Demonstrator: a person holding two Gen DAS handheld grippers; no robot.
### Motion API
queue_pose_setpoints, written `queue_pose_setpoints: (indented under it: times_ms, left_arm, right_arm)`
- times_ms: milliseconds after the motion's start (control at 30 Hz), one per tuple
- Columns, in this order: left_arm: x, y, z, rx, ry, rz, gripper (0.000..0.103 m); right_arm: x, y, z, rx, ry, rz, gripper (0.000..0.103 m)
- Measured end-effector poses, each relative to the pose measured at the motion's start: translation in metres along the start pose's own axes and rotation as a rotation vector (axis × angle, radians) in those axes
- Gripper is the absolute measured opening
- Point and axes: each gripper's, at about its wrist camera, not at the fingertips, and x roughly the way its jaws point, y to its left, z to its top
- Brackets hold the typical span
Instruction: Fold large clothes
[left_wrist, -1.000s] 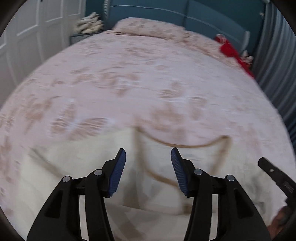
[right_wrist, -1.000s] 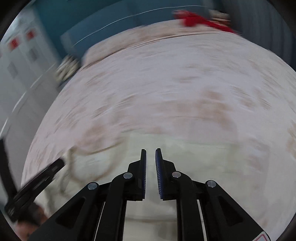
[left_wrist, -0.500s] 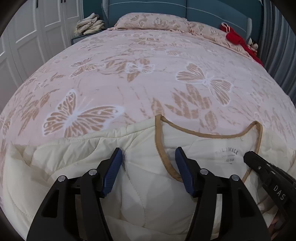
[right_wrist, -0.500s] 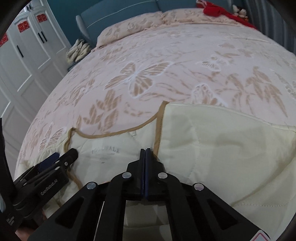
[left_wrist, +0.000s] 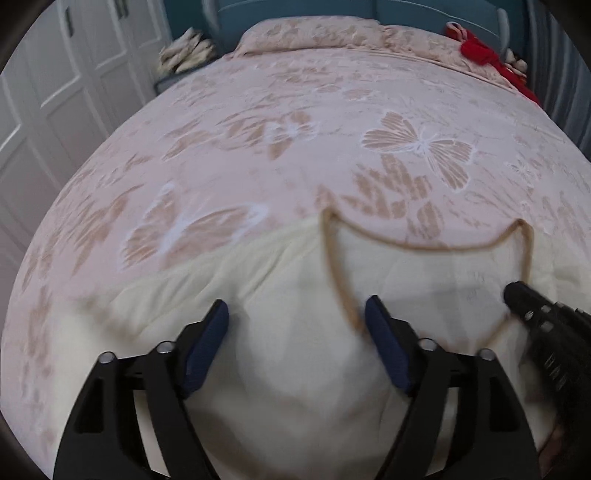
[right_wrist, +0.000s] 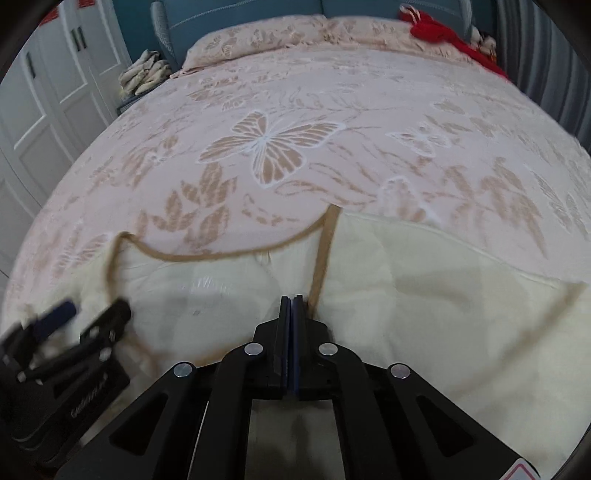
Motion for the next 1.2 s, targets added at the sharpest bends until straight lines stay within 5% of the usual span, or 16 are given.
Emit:
queue_pose_setpoints:
  times_ms: [167, 333, 600, 867, 1000, 1067, 1200]
  left_arm:
    - [-0.077, 0.059, -0.050, -0.105, 0.013, -0.217, 0.085]
    - [-0.142, 0.110, -0.129, -0.095, 0.017, -0.178, 0.088]
    - [-0.200, 0.166, -0.249, -0.093, 0.119, -0.085, 0.088]
    - [-0.216, 0.225, -0.325, -0.390, 0.230, -0.203, 0.088]
    - [-0.221, 0.211, -0.333, -0.332, 0.222, -0.242, 0.088]
    - [-0.224, 0.202, -0.334, -0.306, 0.223, -0.279, 0.073]
    - [-0.228, 0.190, -0.330, -0.279, 0.232, -0.316, 0.043]
  right_arm:
    - [-0.102, -0.022, -0.063, -0.023, -0.067, 0.042, 0.038]
    - [-0.188, -0.057, -0.168, -0.086, -0.068, -0.081, 0.057]
    - [-0.256, -0.132, -0.310, -0.040, 0.097, -0.252, 0.064]
    - [-0.270, -0.179, -0.353, 0.175, 0.152, -0.204, 0.069]
    - [-0.260, -0.192, -0.354, 0.280, 0.161, -0.138, 0.074]
    - [-0.258, -0.193, -0.351, 0.306, 0.155, -0.121, 0.071]
    - [-0.261, -0.187, -0.348, 0.345, 0.145, -0.057, 0.037]
